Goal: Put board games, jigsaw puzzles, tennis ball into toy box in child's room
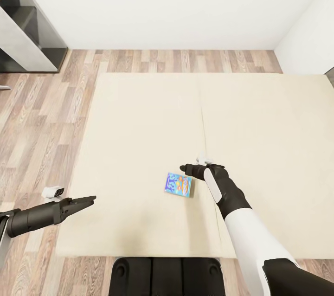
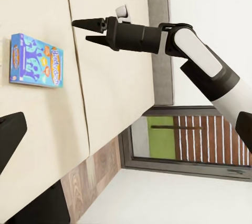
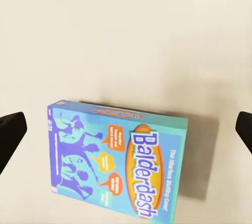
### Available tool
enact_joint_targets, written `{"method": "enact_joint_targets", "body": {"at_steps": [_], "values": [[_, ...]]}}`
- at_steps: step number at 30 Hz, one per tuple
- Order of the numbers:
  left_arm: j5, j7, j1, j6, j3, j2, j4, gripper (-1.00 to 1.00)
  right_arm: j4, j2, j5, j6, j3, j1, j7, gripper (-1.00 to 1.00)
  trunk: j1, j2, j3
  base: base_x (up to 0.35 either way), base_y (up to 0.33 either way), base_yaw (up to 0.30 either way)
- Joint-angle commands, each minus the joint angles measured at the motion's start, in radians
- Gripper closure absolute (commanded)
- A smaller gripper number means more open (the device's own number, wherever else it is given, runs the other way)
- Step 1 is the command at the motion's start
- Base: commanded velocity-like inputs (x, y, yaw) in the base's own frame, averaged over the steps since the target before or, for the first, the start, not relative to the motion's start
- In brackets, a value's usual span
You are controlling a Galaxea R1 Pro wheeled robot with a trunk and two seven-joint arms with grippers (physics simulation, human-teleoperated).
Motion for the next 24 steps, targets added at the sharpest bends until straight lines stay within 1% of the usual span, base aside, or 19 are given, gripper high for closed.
{"method": "enact_joint_targets", "body": {"at_steps": [1, 24], "values": [[-0.001, -0.004, 0.000, 0.011, 0.000, 0.000, 0.000, -1.00, -0.001, 0.000, -0.007, 0.004, 0.001, 0.000, -0.005, -1.00, 0.000, -0.002, -0.003, 0.000, 0.000, 0.000], [-0.001, -0.004, 0.000, 0.011, 0.000, 0.000, 0.000, -1.00, -0.001, 0.000, -0.014, 0.003, 0.001, 0.000, -0.004, -1.00, 0.000, -0.002, -0.041, 0.000, 0.000, 0.000]]}}
